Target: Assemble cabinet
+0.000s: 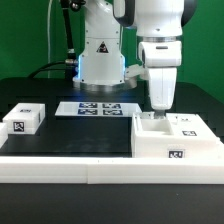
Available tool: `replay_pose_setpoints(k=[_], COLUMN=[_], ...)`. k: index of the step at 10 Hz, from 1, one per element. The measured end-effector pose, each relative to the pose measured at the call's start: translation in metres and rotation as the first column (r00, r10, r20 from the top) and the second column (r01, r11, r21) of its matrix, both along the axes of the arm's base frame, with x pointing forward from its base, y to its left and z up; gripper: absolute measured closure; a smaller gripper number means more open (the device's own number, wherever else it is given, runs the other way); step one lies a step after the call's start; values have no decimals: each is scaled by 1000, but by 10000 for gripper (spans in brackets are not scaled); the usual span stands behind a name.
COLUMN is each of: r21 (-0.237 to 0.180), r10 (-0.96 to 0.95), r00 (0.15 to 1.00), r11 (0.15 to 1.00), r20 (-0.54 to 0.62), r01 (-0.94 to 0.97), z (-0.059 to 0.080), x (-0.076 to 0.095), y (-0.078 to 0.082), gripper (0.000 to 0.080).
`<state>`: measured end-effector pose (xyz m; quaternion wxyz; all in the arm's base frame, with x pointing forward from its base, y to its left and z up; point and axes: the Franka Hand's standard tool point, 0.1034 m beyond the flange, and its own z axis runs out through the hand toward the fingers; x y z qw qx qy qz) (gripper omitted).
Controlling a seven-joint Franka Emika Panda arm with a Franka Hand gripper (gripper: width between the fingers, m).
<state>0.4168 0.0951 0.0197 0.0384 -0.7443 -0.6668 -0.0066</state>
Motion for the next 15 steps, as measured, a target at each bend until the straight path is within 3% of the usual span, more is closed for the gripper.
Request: replay_pose_setpoints(k=[2, 3, 4, 5, 12, 15], r21=[0, 0, 0, 0, 0, -36], r10=[0, -2, -4, -4, -5, -23], r00=[1000, 1000, 1000, 1000, 1000, 1000], r11=[1000, 1000, 1000, 1000, 1000, 999], r20=[-2, -4, -8, -7, -7, -8], r01=[0, 2, 4, 4, 5, 23], z=[-1, -2, -3, -3, -3, 24], x=[0, -1, -2, -2, -2, 2], y=[0, -1, -1, -2, -2, -9], gripper=[486, 621, 621, 732, 731, 731])
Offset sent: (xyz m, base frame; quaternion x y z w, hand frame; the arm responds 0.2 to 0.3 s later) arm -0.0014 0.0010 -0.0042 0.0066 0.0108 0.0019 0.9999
